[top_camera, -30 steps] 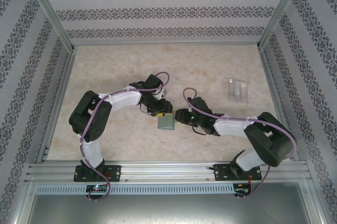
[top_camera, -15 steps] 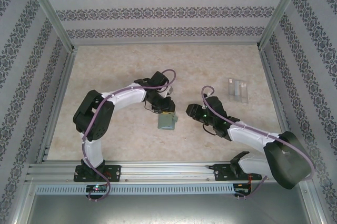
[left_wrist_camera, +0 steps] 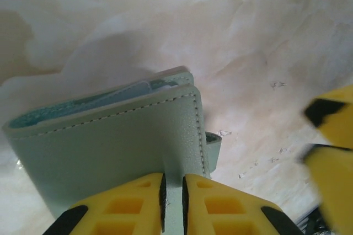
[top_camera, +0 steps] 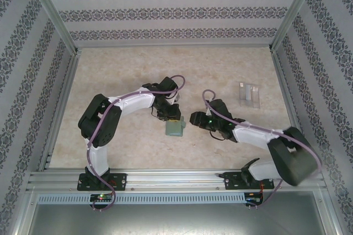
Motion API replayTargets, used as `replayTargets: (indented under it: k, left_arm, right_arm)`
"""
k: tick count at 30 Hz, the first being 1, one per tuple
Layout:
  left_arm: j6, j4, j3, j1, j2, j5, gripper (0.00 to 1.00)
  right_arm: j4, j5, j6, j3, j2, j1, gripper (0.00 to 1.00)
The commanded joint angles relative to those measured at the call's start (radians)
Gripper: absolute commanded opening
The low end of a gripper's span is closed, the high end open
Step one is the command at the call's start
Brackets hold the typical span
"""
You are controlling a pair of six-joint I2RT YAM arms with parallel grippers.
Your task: Put the credit cards into the card holder
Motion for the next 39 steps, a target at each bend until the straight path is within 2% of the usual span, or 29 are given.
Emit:
replayTargets:
  k: [1,6,7,9,11,14,17,18,20,22,24,27,29,32,36,39]
  left_arm:
    - [-0.003,-0.048,-0.010,0.016,-0.089,-0.043,0.18]
    - [-0.010,-0.035,-0.076,0.064,-0.165,-0.054,0.21]
    - [-0.011,-0.028,-0.094,0.075,-0.180,-0.052,0.22]
    - [-0.011,-0.011,-0.128,0.101,-0.206,-0.049,0.22]
    - [-0.011,0.003,-0.157,0.129,-0.230,-0.029,0.23]
    - [-0.013,0.015,-0.184,0.156,-0.268,0.007,0.28]
    - [-0.004,0.034,-0.213,0.177,-0.311,0.017,0.34]
    - [-0.002,0.040,-0.223,0.187,-0.320,0.021,0.34]
    - [0.001,0.052,-0.241,0.216,-0.335,0.046,0.34]
    - [0.005,0.066,-0.261,0.240,-0.347,0.077,0.34]
    - [0.021,0.075,-0.274,0.256,-0.355,0.096,0.34]
    - [0.038,0.066,-0.283,0.275,-0.367,0.105,0.34]
    - [0.018,0.098,-0.308,0.279,-0.385,0.109,0.35]
    - [-0.018,0.170,-0.355,0.278,-0.396,0.109,0.36]
    - [-0.041,0.222,-0.392,0.278,-0.398,0.118,0.36]
    - [-0.051,0.258,-0.428,0.277,-0.412,0.117,0.37]
  right_arm:
    - [-0.027,-0.044,-0.085,0.050,0.088,0.048,0.47]
    - [-0.141,0.099,-0.205,0.147,0.113,0.167,0.46]
    - [-0.192,0.166,-0.245,0.173,0.105,0.195,0.43]
    - [-0.284,0.273,-0.348,0.220,0.081,0.231,0.43]
    - [-0.262,0.283,-0.522,0.216,0.042,0.250,0.45]
    - [-0.295,0.320,-0.654,0.227,-0.011,0.256,0.48]
    - [-0.279,0.294,-0.887,0.200,-0.047,0.261,0.50]
    - [-0.242,0.267,-0.914,0.183,-0.052,0.250,0.51]
    - [-0.214,0.079,-1.013,0.183,-0.045,0.196,0.50]
    - [-0.218,0.084,-1.061,0.220,-0.020,0.196,0.50]
    - [-0.316,0.062,-1.177,0.296,0.016,0.200,0.50]
    - [-0.548,0.099,-1.416,0.397,0.059,0.212,0.52]
    - [-0.677,0.121,-1.508,0.442,0.088,0.192,0.54]
    - [-0.708,0.171,-1.466,0.473,0.133,0.167,0.56]
    - [-0.681,0.065,-1.437,0.492,0.198,0.166,0.57]
    - [-0.644,0.005,-1.497,0.488,0.243,0.157,0.58]
